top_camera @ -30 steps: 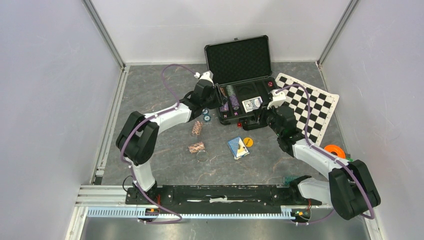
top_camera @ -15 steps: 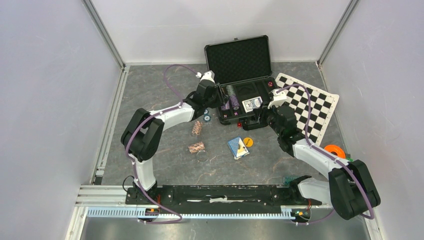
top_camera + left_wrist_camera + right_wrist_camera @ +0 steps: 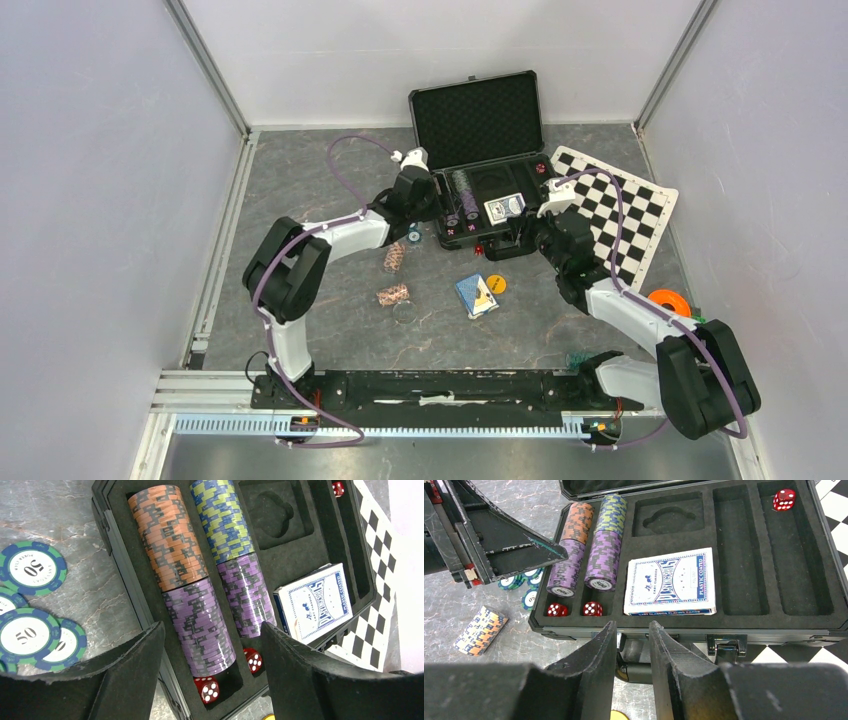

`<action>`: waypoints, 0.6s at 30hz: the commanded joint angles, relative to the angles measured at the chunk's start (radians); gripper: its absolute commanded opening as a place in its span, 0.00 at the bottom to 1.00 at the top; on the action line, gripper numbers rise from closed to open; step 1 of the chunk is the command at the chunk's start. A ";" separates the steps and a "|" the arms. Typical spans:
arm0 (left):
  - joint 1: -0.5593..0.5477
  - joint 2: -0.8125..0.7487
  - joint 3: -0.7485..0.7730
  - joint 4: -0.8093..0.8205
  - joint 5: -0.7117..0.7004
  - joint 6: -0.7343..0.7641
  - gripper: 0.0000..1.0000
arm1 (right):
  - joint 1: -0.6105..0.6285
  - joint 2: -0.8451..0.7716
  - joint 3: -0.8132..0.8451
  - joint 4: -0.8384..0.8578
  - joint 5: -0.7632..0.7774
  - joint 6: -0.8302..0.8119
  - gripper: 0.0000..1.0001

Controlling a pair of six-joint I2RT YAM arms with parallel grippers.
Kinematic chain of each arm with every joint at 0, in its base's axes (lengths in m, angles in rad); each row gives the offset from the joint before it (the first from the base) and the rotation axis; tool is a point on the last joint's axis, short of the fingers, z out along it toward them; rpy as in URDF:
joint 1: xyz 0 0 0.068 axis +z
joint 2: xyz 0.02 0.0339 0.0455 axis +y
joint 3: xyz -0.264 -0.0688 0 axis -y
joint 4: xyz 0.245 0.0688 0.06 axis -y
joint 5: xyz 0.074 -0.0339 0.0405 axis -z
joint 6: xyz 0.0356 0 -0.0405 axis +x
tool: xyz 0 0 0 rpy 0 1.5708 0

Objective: Pack up texas hold em set

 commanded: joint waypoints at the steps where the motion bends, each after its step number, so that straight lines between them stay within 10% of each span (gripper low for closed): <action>1: -0.005 -0.076 0.037 -0.067 -0.065 0.023 0.76 | -0.005 -0.003 -0.006 0.044 0.002 0.005 0.36; 18: -0.097 -0.156 -0.004 -0.169 -0.053 0.087 0.14 | -0.008 -0.003 -0.010 0.048 -0.025 0.009 0.36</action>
